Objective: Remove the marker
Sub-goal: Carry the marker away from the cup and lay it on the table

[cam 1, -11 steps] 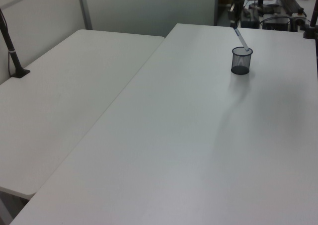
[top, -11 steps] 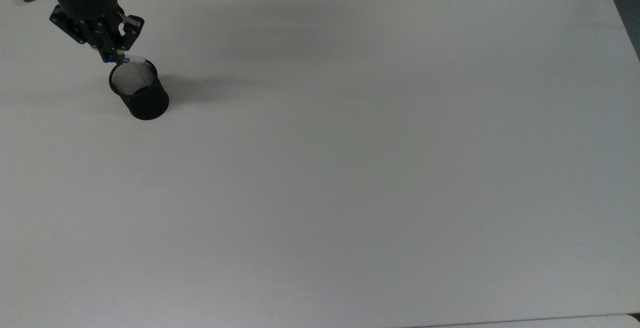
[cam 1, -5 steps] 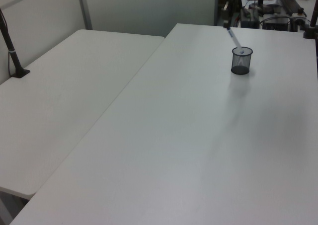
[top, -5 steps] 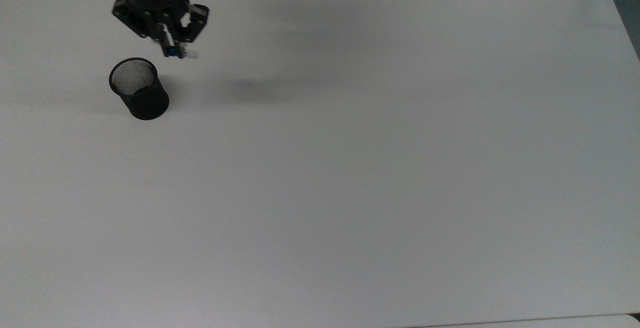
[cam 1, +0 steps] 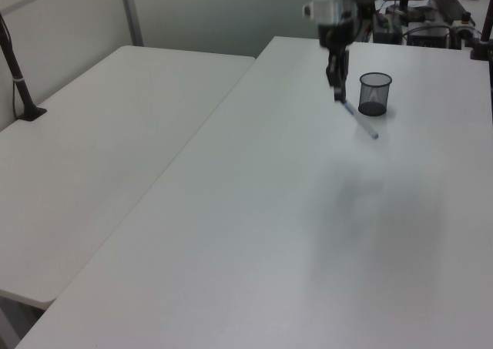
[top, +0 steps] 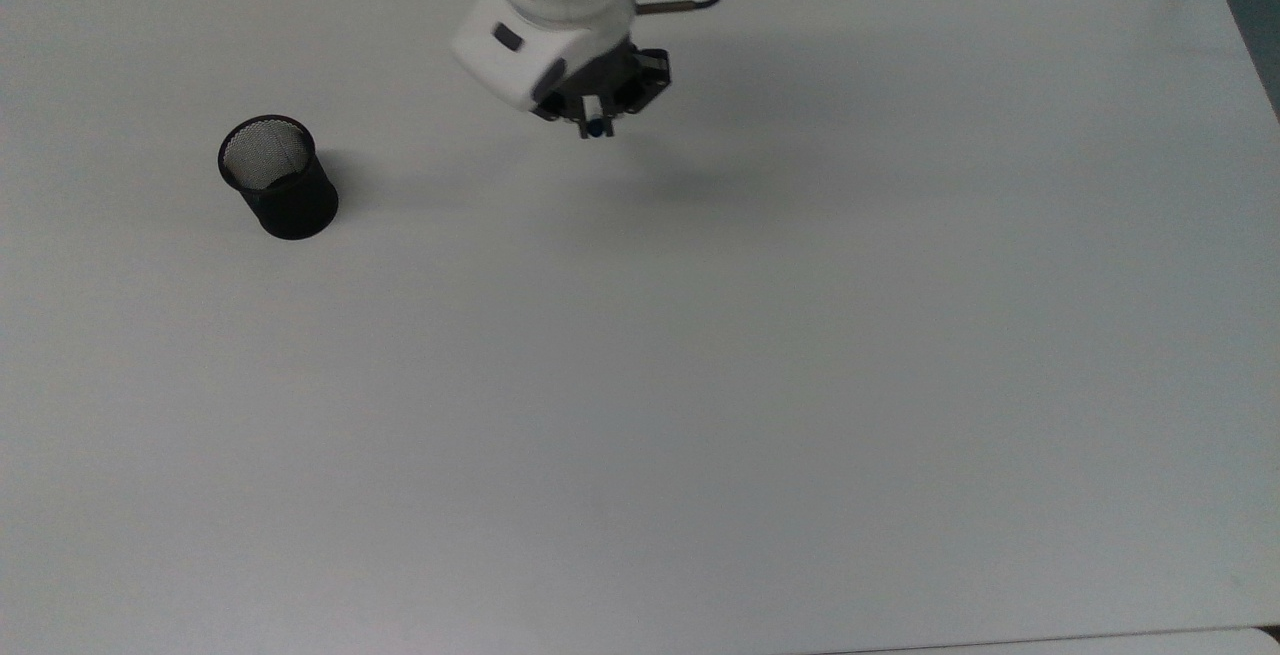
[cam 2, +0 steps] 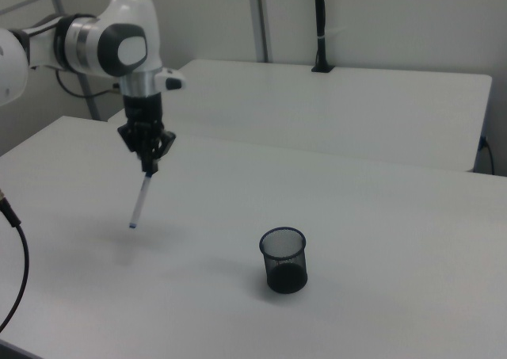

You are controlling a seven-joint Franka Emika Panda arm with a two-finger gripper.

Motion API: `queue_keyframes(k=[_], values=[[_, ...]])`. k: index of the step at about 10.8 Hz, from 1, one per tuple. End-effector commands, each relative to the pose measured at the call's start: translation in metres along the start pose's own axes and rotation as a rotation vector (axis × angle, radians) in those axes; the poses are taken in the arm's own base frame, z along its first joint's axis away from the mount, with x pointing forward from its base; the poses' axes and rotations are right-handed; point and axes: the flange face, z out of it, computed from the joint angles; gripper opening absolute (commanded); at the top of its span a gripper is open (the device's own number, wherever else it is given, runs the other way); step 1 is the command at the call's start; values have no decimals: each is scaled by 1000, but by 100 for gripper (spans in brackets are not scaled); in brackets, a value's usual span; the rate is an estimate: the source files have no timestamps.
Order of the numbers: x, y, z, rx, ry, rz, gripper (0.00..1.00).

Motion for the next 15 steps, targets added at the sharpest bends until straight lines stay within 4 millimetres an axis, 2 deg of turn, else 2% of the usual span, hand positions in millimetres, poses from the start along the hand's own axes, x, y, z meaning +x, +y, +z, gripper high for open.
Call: queue_keyframes(k=[1,2,3,4,6,7,8,9,10,12,15], values=[[18,-59,60,-6,-84,41,9],[23,-80,72,-6,-67,19,10],[28,-93,91,-10,-61,15,10],[36,-93,108,-14,-54,34,15],[54,-93,145,-20,-36,41,16],[58,-98,157,-28,-32,37,21],[58,-99,161,-34,-37,34,43],[57,-99,159,-36,-38,37,99],[56,-99,151,-47,-29,28,100],[50,-84,109,-40,25,49,100],[24,-41,39,-65,51,143,100]])
